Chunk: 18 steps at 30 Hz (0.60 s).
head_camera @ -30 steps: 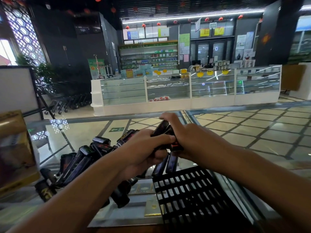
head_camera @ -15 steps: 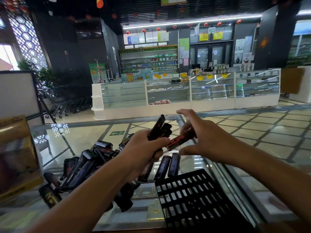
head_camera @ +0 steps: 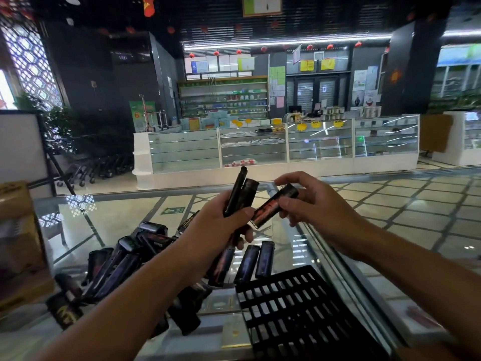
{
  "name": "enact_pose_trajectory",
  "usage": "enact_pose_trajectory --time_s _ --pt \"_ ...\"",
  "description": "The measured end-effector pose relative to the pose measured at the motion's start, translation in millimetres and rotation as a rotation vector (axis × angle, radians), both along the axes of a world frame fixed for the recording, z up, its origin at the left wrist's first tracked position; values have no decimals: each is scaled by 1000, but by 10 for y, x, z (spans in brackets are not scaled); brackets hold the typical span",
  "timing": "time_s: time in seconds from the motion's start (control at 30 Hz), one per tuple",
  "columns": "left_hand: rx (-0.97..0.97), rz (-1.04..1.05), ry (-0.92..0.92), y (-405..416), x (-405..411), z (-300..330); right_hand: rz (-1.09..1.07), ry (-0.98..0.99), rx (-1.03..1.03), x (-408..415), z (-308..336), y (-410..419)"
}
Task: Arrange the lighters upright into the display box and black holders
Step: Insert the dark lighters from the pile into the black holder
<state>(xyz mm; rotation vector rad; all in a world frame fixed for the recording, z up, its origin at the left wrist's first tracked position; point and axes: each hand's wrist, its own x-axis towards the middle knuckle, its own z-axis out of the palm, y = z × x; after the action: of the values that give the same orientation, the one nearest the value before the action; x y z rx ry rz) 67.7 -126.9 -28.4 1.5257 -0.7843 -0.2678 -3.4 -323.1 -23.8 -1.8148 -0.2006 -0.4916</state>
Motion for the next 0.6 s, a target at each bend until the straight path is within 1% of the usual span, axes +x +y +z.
enact_pose_trajectory --time_s 0.1,0.23,0.37,0.5,0.6 --pt "-2 70 -19 33 63 22 5 34 -48 -29 8 14" --pt "-94 129 32 110 194 62 90 60 -102 -62 -18 95" --pt "-148 165 20 137 247 65 155 114 -147 -69 -74 216" --pt "-143 167 -5 101 224 29 175 96 -222 -90 -105 299" --pt "-123 173 -27 96 233 9 207 115 -237 -118 -97 335"
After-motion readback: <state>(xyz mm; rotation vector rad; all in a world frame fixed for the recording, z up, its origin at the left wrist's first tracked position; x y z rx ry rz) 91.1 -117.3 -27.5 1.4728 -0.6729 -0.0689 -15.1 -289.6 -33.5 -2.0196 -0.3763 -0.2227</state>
